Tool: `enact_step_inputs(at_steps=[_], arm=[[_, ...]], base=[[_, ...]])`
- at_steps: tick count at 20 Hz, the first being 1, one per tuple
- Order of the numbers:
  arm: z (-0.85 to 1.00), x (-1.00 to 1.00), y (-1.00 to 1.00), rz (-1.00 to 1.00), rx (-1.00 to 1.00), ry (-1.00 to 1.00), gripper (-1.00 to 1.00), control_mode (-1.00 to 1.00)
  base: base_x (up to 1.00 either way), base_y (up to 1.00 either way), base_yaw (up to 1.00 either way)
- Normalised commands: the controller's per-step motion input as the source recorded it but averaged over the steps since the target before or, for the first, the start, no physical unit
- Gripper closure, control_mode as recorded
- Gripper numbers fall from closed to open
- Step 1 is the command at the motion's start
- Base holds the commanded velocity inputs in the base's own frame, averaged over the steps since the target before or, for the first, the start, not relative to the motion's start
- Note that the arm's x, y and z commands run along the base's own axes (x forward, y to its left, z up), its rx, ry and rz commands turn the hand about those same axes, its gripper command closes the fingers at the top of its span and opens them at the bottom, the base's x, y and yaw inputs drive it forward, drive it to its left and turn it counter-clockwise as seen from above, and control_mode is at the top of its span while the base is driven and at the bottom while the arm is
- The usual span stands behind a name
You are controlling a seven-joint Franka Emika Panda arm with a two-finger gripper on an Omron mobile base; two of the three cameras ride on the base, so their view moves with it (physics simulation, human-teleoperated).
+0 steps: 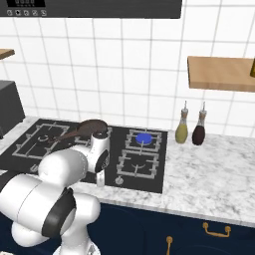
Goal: Turn off the rear right burner of the stove.
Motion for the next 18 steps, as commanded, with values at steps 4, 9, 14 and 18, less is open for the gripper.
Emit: enact_step_inputs(at_steps=[4, 9, 14, 18], arm=[[0.00, 0.00, 0.00, 0.00, 0.00, 0.00, 1.00, -1.00], [0.00, 0.00, -0.03, -0.16, 0.06, 0.00, 1.00, -1.00], [0.00, 0.00, -0.08, -0.36, 0.15, 0.09, 1.00, -1.00], [0.00, 0.00, -0.09, -0.44, 0.17, 0.18, 1.00, -1.00]], base=[[0.00, 0.00, 0.00], [0.00, 0.00, 0.00], [0.00, 0.00, 0.00], [0.00, 0.00, 0.00]])
